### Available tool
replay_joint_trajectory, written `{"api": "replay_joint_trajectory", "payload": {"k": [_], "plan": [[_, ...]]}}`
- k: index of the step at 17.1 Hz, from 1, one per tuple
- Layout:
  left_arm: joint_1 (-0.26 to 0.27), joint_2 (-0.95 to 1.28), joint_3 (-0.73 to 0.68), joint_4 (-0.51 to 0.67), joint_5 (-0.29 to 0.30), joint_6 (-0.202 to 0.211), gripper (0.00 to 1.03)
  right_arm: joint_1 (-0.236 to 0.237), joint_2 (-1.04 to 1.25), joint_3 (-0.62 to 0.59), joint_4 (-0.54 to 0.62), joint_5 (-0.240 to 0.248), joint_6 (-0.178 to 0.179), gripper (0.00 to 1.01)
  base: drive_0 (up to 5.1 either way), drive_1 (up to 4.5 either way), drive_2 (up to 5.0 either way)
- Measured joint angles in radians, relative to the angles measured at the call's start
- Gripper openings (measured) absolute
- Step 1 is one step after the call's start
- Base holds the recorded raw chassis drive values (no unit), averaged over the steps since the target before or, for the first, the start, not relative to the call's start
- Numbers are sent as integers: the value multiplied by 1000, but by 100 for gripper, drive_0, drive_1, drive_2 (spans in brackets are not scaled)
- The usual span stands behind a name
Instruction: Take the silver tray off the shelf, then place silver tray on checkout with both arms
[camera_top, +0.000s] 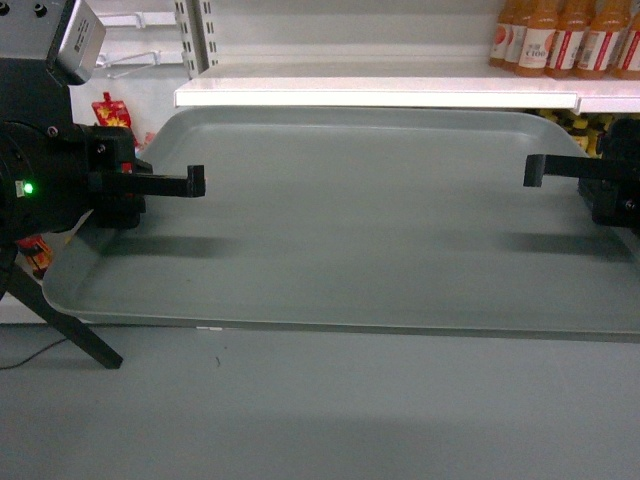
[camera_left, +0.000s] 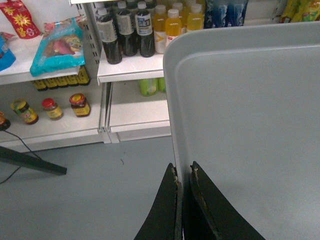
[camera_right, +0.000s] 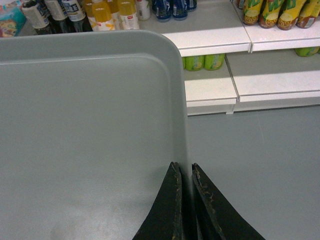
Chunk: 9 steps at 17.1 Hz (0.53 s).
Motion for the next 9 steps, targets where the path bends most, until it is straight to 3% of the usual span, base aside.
{"api": "replay_joint_trajectory", "payload": {"k": [9], "plan": [[0, 1, 0, 1, 0, 0, 4, 0, 0, 0, 2, 1, 0, 3, 5, -419, 429]]}}
